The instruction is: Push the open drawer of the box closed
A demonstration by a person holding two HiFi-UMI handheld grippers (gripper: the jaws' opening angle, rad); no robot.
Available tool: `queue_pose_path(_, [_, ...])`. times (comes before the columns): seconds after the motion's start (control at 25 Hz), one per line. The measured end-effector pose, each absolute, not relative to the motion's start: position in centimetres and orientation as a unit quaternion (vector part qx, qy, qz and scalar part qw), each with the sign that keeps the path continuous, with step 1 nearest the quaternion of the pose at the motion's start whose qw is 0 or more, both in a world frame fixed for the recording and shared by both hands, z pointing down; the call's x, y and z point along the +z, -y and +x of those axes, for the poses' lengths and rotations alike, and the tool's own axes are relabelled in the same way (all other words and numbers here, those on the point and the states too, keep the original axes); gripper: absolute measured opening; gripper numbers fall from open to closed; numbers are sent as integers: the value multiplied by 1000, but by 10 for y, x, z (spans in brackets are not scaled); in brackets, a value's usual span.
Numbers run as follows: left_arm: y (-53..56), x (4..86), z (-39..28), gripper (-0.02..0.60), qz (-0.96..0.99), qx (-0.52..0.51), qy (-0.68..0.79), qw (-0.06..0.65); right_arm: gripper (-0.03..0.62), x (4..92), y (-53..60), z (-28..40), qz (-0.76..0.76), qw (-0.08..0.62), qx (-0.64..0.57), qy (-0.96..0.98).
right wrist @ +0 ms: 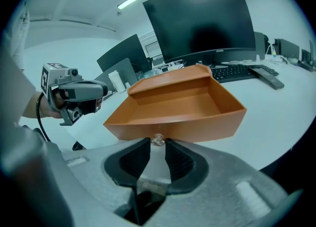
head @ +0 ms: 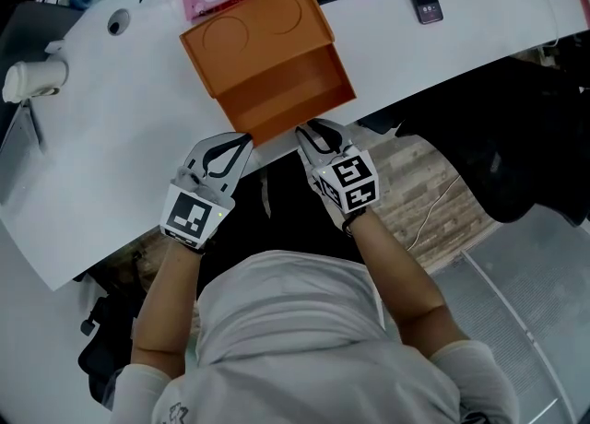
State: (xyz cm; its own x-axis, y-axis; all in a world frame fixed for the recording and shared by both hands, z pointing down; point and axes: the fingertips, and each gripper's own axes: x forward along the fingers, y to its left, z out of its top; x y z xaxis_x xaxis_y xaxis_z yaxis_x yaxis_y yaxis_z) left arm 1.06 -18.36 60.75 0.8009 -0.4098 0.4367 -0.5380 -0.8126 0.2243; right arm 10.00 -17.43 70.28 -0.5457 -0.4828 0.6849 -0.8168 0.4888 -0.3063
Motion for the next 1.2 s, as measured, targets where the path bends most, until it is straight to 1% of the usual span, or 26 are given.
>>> queue_pose_path(0.12, [184, 608, 9, -2, 932, 187, 257, 173, 78, 704, 175, 99, 394, 271, 313, 821])
queue_pose_path(1.2, [205, 596, -5, -2, 924, 186, 282, 177, 74, 700, 198, 89, 380, 288, 312, 822])
